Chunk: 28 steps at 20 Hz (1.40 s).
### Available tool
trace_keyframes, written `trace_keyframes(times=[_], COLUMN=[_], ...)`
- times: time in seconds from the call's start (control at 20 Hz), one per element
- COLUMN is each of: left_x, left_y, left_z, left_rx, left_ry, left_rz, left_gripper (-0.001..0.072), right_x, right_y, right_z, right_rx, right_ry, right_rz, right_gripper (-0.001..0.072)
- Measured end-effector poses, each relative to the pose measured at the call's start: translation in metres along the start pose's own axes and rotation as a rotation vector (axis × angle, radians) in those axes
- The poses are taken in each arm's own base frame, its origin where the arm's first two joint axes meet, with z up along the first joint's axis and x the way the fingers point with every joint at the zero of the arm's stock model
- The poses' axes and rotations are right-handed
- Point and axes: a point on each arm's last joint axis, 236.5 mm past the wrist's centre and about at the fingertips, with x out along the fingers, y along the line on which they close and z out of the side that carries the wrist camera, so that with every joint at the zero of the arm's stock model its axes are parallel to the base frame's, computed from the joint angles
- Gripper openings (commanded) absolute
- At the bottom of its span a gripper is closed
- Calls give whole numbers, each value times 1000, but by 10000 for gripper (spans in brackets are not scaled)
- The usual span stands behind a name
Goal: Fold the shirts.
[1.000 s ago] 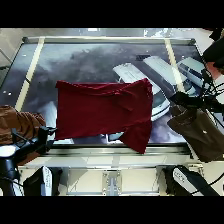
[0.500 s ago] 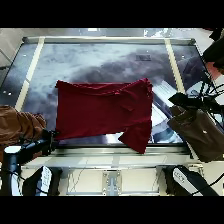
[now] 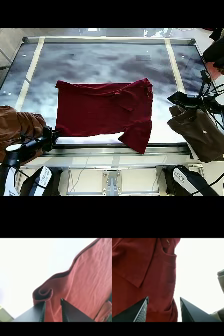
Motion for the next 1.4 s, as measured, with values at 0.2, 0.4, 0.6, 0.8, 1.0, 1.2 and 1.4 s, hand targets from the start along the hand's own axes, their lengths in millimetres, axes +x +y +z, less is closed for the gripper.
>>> trace_keyframes(times=[0.2, 0.4, 0.6, 0.8, 1.0, 1.2, 1.4], left_x=[3, -7, -43, -56, -52, -44, -34], left_y=[2, -8, -45, -30, 0, 10, 11], left_z=[-7, -14, 9, 5, -9, -6, -5], left_rx=[20, 90, 142, 179, 136, 57, -19], left_ry=[43, 88, -1, 9, 93, 112, 147], left_rz=[2, -11, -112, -36, 75, 100, 86], left_gripper=[383, 383, 383, 384, 383, 381, 381], right_x=[0, -1, -1, -1, -1, -1, -1], right_y=[3, 4, 5, 5, 5, 5, 5], right_z=[-10, -17, -19, -19, -19, -19, -19], right_rx=[1, 1, 2, 1, 1, 1, 1], right_ry=[42, 71, 79, 81, 81, 81, 80], right_rz=[12, 18, 21, 21, 21, 20, 20], right_gripper=[446, 446, 446, 446, 446, 446, 445])
